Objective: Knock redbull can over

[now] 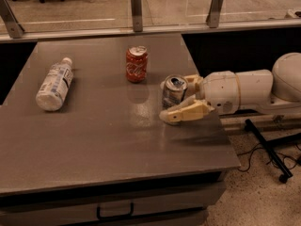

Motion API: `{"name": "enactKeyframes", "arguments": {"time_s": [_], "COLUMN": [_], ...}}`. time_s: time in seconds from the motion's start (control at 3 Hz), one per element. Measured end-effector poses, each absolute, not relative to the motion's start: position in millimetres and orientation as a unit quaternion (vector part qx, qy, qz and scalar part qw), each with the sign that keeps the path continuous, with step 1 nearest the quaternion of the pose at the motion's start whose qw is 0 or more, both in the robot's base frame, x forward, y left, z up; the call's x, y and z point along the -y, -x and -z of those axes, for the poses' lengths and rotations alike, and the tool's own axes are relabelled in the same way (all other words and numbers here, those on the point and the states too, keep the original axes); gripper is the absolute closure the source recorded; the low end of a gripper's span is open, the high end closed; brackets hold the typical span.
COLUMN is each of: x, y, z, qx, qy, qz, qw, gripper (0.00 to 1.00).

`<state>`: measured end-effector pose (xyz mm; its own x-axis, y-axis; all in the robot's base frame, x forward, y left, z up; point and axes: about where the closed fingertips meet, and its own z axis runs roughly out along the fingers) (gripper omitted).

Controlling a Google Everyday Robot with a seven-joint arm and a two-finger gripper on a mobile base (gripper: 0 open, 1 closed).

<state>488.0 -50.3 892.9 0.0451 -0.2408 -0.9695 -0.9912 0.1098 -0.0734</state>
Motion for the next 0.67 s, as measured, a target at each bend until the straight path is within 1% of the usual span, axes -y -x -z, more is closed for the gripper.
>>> {"name": "enactKeyframes", "arguments": {"time_s": [0.33, 0.67], "x": [52, 54], "y": [-490, -493], "z": [-880, -891], "qx": [-0.573, -0.575], "qy": [0.542, 0.579], "qz": [-0.39, -0.347], "qw": [0.475, 0.462], "gripper": [0.63, 0.87]}}
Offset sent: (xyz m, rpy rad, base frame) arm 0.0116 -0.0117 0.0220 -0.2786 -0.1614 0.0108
